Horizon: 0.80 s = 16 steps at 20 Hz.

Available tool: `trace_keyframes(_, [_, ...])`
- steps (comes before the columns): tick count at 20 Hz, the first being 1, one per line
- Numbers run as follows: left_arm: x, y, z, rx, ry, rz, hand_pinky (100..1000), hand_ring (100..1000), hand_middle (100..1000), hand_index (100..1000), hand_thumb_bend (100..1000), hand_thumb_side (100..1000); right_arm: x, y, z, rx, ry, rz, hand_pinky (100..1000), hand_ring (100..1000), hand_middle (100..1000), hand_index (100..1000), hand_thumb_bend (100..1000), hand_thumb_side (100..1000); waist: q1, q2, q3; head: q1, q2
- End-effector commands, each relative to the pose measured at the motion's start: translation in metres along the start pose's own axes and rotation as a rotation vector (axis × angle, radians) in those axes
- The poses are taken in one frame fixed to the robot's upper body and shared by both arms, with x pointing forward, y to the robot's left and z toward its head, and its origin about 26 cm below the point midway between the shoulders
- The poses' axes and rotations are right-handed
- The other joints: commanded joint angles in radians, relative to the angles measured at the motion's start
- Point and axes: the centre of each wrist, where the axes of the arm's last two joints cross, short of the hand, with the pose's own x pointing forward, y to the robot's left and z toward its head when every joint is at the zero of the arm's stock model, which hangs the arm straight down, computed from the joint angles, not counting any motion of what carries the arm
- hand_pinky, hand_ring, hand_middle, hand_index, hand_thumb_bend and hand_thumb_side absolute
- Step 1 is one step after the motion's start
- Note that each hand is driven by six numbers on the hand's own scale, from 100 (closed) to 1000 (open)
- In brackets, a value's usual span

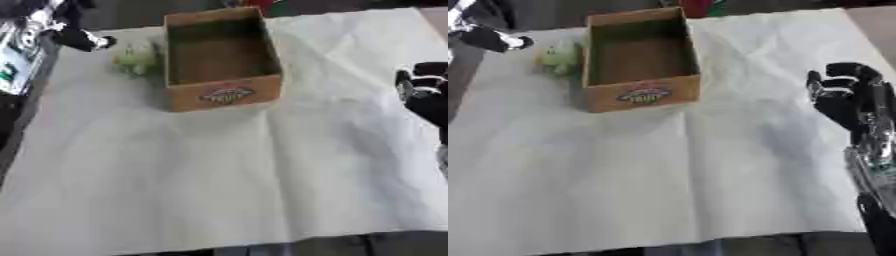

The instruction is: Pick up objects on the table and place them in the box.

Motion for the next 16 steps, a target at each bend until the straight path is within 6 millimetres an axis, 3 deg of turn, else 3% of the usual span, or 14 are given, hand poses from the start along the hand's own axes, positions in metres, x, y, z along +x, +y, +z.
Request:
trace_keyframes(1, [0.006,0.005,-0.007,0.000,0.003,-0.081,751,695,664,703,572,171,0.007,-0.006,-0.005,0.002,-0.031,0.027,576,620,600,627,289,100,-0.002,-0.017,-0.005,0.006,0.006])
trace_keyframes(11, [0.007,-0.007,-0.013,-0.017,0.085,-0.178,753,689,640,700,521,148,0.007,-0.004,-0.005,0.008,-0.029,0.024,576,620,599,626,291,100,0.000,-0.012,-0.032,0.009,0.006])
trace_keyframes(16, [0.002,-0.016,-0.012,-0.029,0.119,-0.170,749,689,640,703,542,155,0.007,-0.004,-0.005,0.008,-0.029,0.021,576,620,599,626,292,100,0.000,-0.008,-0.034,0.007,0.006])
